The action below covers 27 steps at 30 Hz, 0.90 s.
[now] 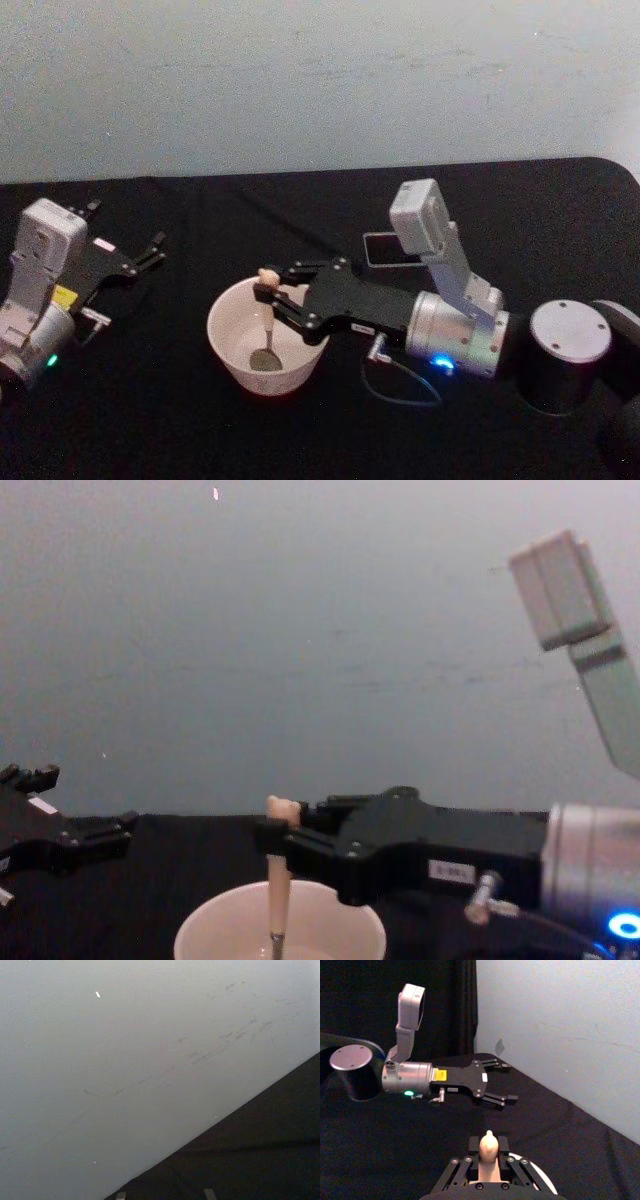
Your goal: Pick up the stirring spoon with one hand, stir inside the cup, then place it back in its original position.
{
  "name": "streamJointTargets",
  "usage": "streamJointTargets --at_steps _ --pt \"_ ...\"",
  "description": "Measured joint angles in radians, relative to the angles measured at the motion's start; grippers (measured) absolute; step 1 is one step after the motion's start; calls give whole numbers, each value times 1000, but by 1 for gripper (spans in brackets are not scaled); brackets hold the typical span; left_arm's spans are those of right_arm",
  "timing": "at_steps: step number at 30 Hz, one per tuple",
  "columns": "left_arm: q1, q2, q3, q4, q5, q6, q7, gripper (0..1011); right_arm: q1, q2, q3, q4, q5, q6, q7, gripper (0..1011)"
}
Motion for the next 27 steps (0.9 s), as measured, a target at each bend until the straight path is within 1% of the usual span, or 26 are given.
streamJointTargets --at_steps 1,2,8,11,12,14,20,24,27 --pt "0 0 0 0 0 0 0 1001 10 -13 -5 14 -4 -2 -5 214" --pt "0 0 0 0 0 0 0 1001 10 -13 -5 14 -4 -2 -5 214" --pt "0 0 0 0 0 0 0 1001 53 -68 -18 80 -29 -11 -36 214" --pt "0 0 0 0 0 0 0 1002 69 -87 -16 110 -40 -16 -51 214" --pt "0 0 0 0 0 0 0 1001 69 -87 -16 110 -40 -16 -51 214" --pt "0 0 0 0 0 0 0 1001 81 -97 -7 133 -47 -20 -62 214" --pt "0 0 0 0 0 0 0 1001 92 -95 14 151 -53 -20 -69 214" --pt "0 0 0 0 0 0 0 1001 87 -76 31 143 -52 -18 -65 214" --pt "0 0 0 0 0 0 0 1001 74 -54 43 121 -44 -15 -54 214"
